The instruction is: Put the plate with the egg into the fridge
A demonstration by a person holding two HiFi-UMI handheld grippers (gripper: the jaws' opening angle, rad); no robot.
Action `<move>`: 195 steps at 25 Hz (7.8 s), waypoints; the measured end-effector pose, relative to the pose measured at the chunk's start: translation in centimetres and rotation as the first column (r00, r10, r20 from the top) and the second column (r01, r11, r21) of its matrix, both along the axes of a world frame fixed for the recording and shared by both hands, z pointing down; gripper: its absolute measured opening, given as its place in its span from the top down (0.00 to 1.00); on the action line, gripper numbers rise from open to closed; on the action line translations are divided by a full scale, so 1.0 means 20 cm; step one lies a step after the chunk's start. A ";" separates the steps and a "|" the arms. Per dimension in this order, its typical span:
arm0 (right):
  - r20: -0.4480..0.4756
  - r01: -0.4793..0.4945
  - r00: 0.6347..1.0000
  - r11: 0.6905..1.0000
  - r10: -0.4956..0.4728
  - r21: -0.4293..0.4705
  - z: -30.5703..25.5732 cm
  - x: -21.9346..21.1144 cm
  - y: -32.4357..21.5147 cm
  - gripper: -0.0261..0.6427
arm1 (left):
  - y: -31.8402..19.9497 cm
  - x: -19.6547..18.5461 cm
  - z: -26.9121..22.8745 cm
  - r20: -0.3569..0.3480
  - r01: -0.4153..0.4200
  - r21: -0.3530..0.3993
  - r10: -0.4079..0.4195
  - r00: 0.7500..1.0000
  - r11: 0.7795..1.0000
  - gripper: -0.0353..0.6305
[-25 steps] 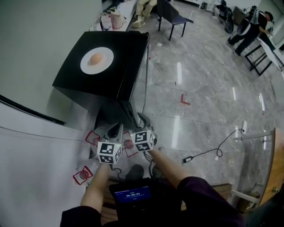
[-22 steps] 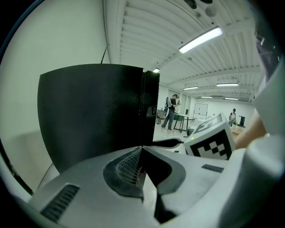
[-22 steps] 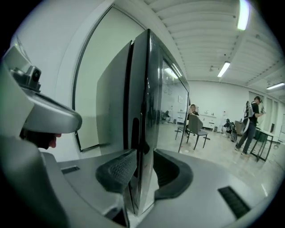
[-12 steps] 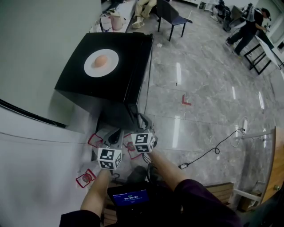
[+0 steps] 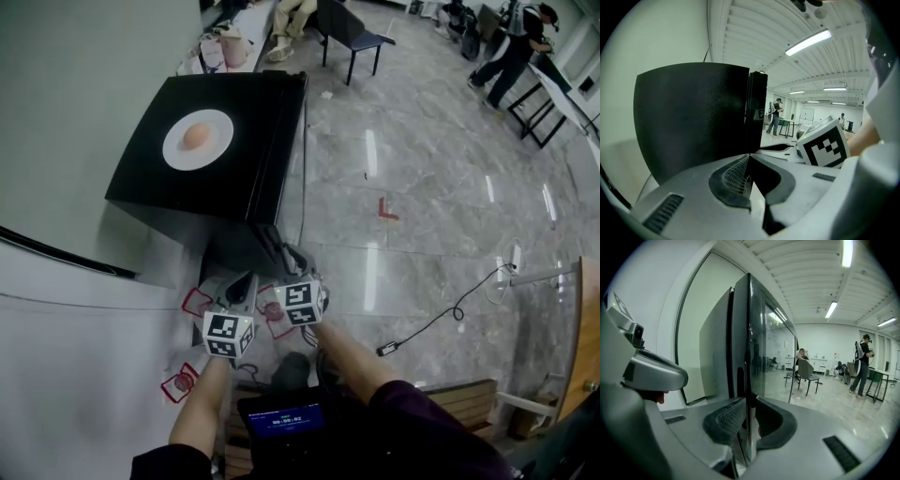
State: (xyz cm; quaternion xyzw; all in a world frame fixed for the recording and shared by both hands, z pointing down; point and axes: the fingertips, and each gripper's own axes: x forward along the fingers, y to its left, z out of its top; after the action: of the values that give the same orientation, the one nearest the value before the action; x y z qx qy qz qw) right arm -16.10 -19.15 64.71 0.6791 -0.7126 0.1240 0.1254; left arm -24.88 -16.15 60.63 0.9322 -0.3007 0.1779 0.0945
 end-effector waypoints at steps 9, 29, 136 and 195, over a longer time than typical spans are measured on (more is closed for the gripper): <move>0.052 -0.060 0.997 0.998 0.060 0.010 -0.02 0.15 0.11 0.88 | 0.00 0.10 -0.02 0.008 -0.105 0.038 0.105 0.994 0.994 0.93; -0.054 -0.049 0.997 0.997 0.052 0.053 -0.04 0.97 0.48 0.89 | 0.14 1.17 0.05 -0.024 -0.331 0.118 0.336 0.942 0.936 0.93; -0.406 0.912 0.169 0.298 -0.898 -0.281 -1.27 -0.53 -1.00 0.95 | -0.47 -0.17 -0.96 0.783 -0.532 0.620 -0.492 0.380 0.576 0.91; 0.210 0.552 0.745 0.762 -0.633 0.338 -1.09 1.11 -0.32 0.95 | -0.01 0.99 -0.65 0.740 -0.340 0.673 -0.596 0.312 0.657 0.92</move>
State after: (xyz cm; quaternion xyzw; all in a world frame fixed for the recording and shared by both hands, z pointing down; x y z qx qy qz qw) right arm 6.15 -25.58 42.99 0.3969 -0.9123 0.0905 -0.0440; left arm -5.01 -16.39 47.54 0.5621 -0.4228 0.5347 -0.4684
